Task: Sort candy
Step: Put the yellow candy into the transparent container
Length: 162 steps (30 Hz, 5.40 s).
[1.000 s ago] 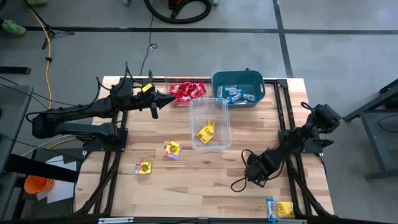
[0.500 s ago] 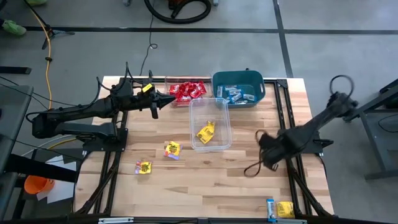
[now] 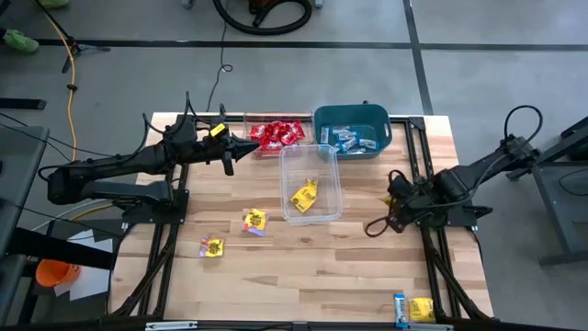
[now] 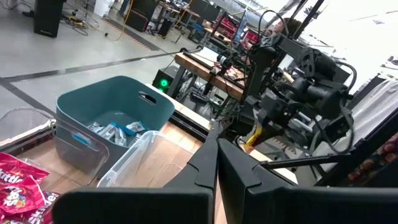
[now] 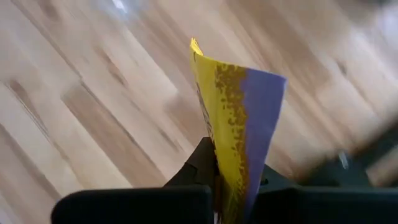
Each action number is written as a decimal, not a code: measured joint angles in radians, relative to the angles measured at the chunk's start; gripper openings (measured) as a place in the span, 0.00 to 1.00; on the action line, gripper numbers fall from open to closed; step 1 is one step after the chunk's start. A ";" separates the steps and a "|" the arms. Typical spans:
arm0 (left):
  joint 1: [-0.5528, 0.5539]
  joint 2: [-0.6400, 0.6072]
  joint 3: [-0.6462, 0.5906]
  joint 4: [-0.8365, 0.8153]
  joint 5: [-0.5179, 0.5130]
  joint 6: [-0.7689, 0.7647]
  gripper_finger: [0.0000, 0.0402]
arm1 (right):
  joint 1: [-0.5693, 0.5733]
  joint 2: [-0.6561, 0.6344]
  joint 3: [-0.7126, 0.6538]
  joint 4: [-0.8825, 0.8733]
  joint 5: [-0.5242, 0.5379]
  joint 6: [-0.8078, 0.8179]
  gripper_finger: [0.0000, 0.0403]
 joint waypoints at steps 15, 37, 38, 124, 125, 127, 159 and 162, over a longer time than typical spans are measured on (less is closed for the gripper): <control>0.000 0.000 0.000 0.003 -0.019 0.000 0.00 | -0.299 0.023 0.001 1.214 0.140 -0.874 0.01; -0.220 0.000 0.000 0.041 -0.157 0.499 0.00 | -0.553 0.297 0.482 0.731 -0.112 -1.102 0.01; -0.220 0.000 0.000 0.042 -0.161 0.496 0.00 | -0.562 0.327 0.524 0.672 -0.121 -1.105 0.01; -0.220 0.000 0.000 -0.006 -0.205 0.415 0.00 | -0.607 -0.055 -0.142 1.281 -0.481 -0.929 0.05; -0.220 0.000 0.000 -0.006 -0.205 0.409 0.00 | -0.607 -0.055 -0.142 1.280 -0.481 -0.930 0.03; -0.220 0.000 0.000 -0.006 -0.205 0.391 0.00 | -0.607 -0.055 -0.142 1.280 -0.481 -0.932 0.01; -0.506 0.224 0.396 -0.897 -0.167 0.181 0.57 | -0.607 -0.055 -0.142 1.253 -0.461 -0.928 0.00; -0.570 0.295 0.368 -0.986 -0.205 0.198 0.58 | -0.607 -0.055 -0.141 1.242 -0.461 -0.928 0.00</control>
